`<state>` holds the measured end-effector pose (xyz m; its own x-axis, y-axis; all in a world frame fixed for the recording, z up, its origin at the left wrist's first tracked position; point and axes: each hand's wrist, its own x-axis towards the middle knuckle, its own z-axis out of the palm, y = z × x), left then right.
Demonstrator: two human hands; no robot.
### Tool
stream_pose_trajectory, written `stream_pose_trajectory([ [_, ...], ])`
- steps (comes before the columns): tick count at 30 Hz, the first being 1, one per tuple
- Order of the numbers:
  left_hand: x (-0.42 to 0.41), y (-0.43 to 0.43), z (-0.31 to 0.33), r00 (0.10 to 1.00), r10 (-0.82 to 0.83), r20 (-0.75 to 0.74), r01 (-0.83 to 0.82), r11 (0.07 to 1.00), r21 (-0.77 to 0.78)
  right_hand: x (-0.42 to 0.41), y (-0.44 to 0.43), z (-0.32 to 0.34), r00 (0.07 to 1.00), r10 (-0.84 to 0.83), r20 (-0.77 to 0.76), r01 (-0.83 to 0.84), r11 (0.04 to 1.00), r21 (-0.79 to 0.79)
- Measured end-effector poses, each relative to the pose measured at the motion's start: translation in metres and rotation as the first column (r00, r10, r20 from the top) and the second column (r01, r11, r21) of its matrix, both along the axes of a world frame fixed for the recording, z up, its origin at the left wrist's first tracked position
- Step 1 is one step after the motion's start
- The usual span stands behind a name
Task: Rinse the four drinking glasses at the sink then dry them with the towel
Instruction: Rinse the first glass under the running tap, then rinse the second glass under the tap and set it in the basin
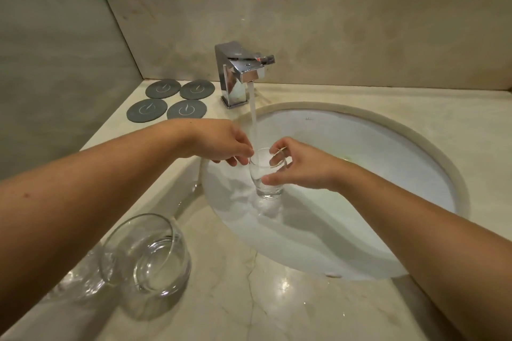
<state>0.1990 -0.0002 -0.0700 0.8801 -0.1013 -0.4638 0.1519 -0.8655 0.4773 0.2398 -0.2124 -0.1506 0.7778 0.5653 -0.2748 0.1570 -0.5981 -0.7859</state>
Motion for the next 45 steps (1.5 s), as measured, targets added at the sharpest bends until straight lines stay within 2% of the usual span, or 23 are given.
stream_pose_trajectory([
  [2, -0.001, -0.001, -0.003, 0.999, -0.031, -0.013, 0.032, 0.999, 0.023, -0.001, -0.005, -0.008, 0.996, 0.026, 0.085, -0.023, 0.999, -0.036],
  [4, -0.002, -0.003, -0.007, 0.998, -0.057, -0.020, 0.058, 0.997, 0.052, 0.000, -0.012, -0.015, 0.994, 0.045, 0.101, -0.037, 0.996, -0.075],
  [9, -0.002, -0.014, -0.007, 0.985, -0.153, -0.084, 0.164, 0.977, 0.138, 0.004, -0.028, -0.026, 0.998, 0.053, 0.043, -0.044, 0.984, -0.175],
  [14, 0.000, -0.023, -0.003, 0.975, -0.198, -0.104, 0.217, 0.952, 0.218, 0.008, -0.035, -0.029, 0.999, -0.017, -0.038, 0.011, 0.989, -0.147],
  [19, 0.001, -0.021, -0.001, 0.974, -0.204, -0.096, 0.221, 0.947, 0.234, 0.007, -0.033, -0.025, 0.997, 0.006, -0.073, -0.019, 0.985, -0.172],
  [21, 0.000, -0.018, 0.001, 0.978, -0.196, -0.075, 0.208, 0.952, 0.223, 0.004, -0.030, -0.015, 0.999, 0.032, -0.012, -0.033, 0.979, -0.203],
  [25, -0.006, -0.007, 0.007, 0.982, -0.181, -0.048, 0.187, 0.951, 0.247, -0.012, -0.015, 0.018, 0.951, 0.075, 0.299, -0.023, 0.984, -0.175],
  [29, -0.020, 0.008, 0.022, 0.979, -0.204, -0.013, 0.197, 0.924, 0.328, -0.046, 0.001, 0.044, 0.924, 0.087, 0.373, -0.069, 0.996, -0.060],
  [34, -0.045, 0.034, 0.043, 0.975, -0.172, 0.142, 0.130, 0.955, 0.266, -0.093, 0.026, 0.062, 0.948, 0.144, 0.285, -0.176, 0.980, 0.089],
  [39, -0.078, 0.049, 0.056, 0.961, -0.133, 0.242, 0.099, 0.984, 0.146, -0.141, 0.042, 0.075, 0.927, 0.323, 0.192, -0.354, 0.921, 0.160],
  [45, -0.115, 0.051, 0.061, 0.957, -0.065, 0.283, 0.074, 0.997, -0.019, -0.167, 0.062, 0.063, 0.879, 0.352, 0.321, -0.410, 0.902, 0.134],
])
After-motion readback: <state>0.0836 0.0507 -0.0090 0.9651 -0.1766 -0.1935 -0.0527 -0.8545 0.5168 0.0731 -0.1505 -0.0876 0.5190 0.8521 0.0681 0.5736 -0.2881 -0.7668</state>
